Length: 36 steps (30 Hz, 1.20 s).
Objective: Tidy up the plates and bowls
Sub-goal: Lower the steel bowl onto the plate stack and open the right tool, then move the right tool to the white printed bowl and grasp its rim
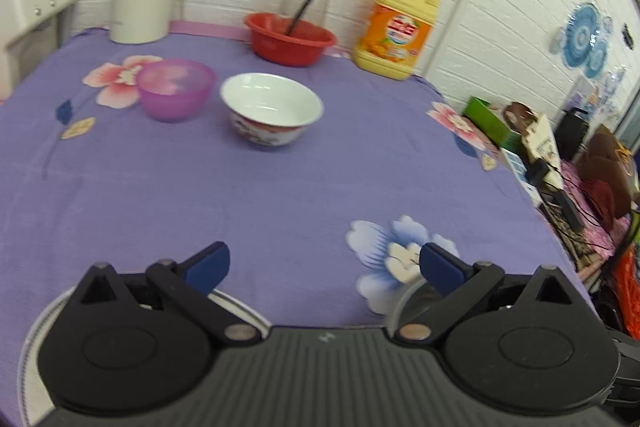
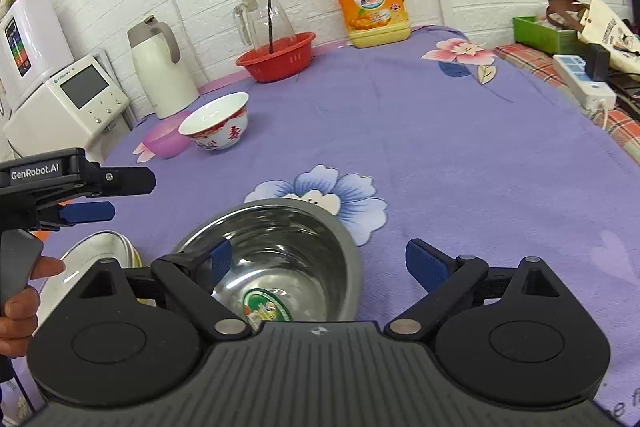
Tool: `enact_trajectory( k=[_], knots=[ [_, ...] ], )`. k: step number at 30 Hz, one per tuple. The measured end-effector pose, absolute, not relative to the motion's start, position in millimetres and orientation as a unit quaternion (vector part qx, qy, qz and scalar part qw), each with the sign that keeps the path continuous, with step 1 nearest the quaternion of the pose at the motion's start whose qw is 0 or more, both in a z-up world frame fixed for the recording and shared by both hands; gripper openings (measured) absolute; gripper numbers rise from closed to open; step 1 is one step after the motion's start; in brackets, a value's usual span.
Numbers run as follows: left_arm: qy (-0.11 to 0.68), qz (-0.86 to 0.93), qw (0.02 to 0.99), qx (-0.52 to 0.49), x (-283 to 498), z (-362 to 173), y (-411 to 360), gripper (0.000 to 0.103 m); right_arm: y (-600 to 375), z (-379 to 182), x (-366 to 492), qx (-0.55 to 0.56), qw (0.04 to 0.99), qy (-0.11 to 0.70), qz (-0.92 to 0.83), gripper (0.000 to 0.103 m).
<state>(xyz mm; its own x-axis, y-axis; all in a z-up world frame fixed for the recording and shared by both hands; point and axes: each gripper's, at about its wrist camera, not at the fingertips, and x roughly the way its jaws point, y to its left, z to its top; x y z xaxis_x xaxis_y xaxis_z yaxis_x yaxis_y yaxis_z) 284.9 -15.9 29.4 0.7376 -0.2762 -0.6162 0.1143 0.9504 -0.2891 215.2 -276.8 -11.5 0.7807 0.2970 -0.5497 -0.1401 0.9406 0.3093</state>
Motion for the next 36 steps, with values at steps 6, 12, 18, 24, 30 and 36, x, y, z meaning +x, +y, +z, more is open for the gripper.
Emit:
enact_trajectory(
  k=[6, 12, 18, 24, 30, 36],
  knots=[
    [0.342, -0.083, 0.928, -0.120, 292, 29, 7, 0.100, -259, 1, 235, 0.137, 0.926, 0.322, 0.141, 0.103],
    [0.339, -0.074, 0.929, -0.130, 303, 30, 25, 0.100, -239, 26, 264, 0.121, 0.918, 0.333, 0.180, 0.103],
    [0.340, -0.067, 0.928, -0.136, 318, 30, 41, 0.100, -210, 38, 291, 0.054, 0.917, 0.340, 0.200, 0.103],
    [0.344, -0.057, 0.926, -0.143, 341, 28, 55, 0.100, -194, 40, 316, 0.027, 0.911, 0.350, 0.218, 0.103],
    [0.372, -0.062, 0.898, -0.225, 383, 22, 74, 0.100, -179, 42, 362, -0.003, 0.904, 0.365, 0.221, 0.103],
    [0.376, -0.052, 0.872, -0.309, 434, 24, 76, 0.100, -163, 38, 433, -0.013, 0.899, 0.380, 0.218, 0.103]
  ],
)
